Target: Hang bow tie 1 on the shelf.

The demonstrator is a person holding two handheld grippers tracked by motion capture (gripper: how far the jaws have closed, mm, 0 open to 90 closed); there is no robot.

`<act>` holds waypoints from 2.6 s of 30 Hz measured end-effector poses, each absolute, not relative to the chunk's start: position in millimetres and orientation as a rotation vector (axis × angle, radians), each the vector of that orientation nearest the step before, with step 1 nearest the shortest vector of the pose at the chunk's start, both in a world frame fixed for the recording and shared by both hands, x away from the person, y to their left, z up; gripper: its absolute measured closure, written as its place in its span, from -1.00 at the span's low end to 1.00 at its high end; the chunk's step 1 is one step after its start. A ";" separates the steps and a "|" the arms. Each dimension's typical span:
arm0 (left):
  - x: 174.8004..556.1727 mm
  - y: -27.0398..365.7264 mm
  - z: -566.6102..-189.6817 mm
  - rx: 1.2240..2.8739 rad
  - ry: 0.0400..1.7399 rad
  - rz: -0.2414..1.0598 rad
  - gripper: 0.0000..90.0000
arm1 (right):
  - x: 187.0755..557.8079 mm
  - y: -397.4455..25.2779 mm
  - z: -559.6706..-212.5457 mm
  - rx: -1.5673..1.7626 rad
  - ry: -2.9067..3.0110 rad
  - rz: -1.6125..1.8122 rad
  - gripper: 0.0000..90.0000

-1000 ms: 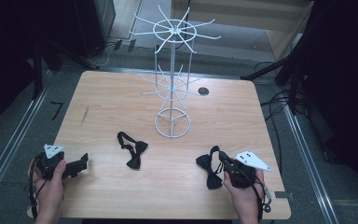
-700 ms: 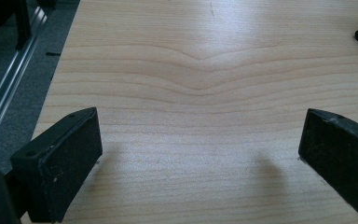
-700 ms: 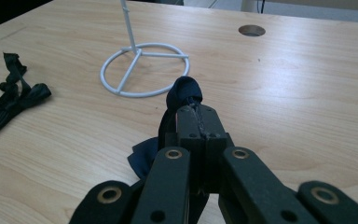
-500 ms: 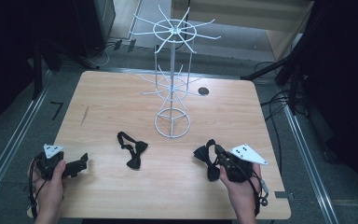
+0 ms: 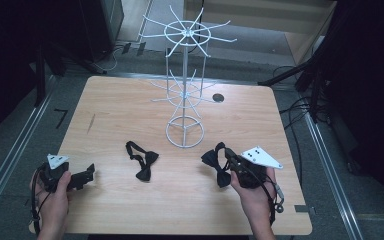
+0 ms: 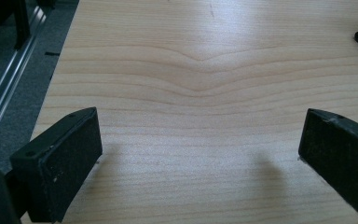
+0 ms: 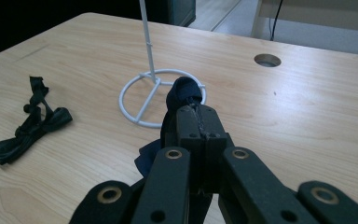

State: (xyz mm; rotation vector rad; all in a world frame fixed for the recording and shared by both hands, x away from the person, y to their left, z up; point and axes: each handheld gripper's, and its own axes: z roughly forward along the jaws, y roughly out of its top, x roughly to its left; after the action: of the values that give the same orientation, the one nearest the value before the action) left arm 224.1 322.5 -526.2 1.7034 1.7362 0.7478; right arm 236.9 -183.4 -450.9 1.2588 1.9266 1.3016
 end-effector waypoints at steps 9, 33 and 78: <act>224.2 322.4 -526.4 1.702 1.736 0.753 -1.00 | 240.3 -176.1 -445.4 1.240 1.929 1.316 1.00; 224.8 322.5 -526.5 1.707 1.732 0.750 -1.00 | 245.0 -157.5 -426.8 1.170 1.937 1.365 1.00; 224.9 321.9 -526.8 1.714 1.733 0.744 -1.00 | 247.6 -138.7 -385.9 1.047 1.904 1.437 1.00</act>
State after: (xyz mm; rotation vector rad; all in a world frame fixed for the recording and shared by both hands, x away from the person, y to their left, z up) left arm 224.9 321.9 -526.8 1.7136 1.7331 0.7442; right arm 247.6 -138.7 -385.9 1.0471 1.9039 1.4368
